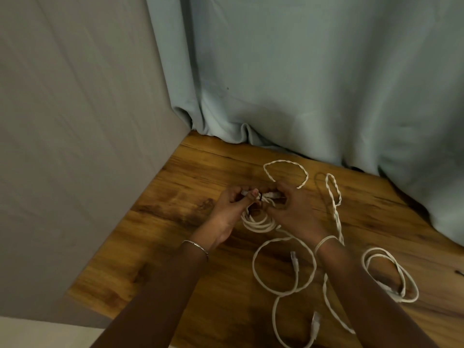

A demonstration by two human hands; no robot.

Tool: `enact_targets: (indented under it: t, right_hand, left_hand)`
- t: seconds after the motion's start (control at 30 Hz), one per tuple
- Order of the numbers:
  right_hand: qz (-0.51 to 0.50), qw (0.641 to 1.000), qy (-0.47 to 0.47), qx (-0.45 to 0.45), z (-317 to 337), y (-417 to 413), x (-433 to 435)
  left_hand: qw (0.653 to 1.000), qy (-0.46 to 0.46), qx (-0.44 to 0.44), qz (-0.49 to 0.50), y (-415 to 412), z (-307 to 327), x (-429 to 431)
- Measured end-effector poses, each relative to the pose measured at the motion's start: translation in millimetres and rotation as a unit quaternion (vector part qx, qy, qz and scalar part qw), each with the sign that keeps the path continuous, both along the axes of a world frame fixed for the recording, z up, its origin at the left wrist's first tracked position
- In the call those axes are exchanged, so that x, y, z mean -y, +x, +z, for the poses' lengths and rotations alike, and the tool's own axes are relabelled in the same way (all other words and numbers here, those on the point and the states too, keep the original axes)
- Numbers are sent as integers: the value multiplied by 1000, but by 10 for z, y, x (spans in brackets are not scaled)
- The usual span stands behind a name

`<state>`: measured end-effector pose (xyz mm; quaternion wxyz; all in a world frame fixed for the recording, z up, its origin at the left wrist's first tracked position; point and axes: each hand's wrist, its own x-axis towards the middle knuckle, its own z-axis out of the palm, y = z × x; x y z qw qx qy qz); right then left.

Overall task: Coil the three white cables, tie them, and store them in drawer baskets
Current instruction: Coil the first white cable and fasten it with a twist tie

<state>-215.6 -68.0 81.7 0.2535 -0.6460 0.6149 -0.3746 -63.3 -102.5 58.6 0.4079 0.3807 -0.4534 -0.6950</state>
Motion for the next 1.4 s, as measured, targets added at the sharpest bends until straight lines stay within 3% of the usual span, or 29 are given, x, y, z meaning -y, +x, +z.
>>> enact_targets:
  t: [0.2,0.43,0.6,0.73,0.93,1.23,1.4]
  right_hand:
    - [13,998,-13,-57,-7,6,11]
    - [27,945,-138,-295,-132,49,-13]
    - [34,920,-224,-319,-175,51,-58]
    - [58,911,-226,-340,-232,33,-64]
    - [91,936,-216,-261,-254,30,-60]
    - [-22,968,-195,-156,-234,43,-104]
    - [-97,984,-138,-58,-173,50,-83]
  left_hand:
    - [998,10,32,45,-22,17,-14]
    - [999,27,7,24,-8,12,-20]
    - [997,76,-29,11,19,18,-8]
    - [995,96,-21,24,8,8,6]
    - [994,103,-21,27,20,26,-5]
    - [999,39,17,29,-11,45,3]
    - [997,-34,65,-9,1,73,70]
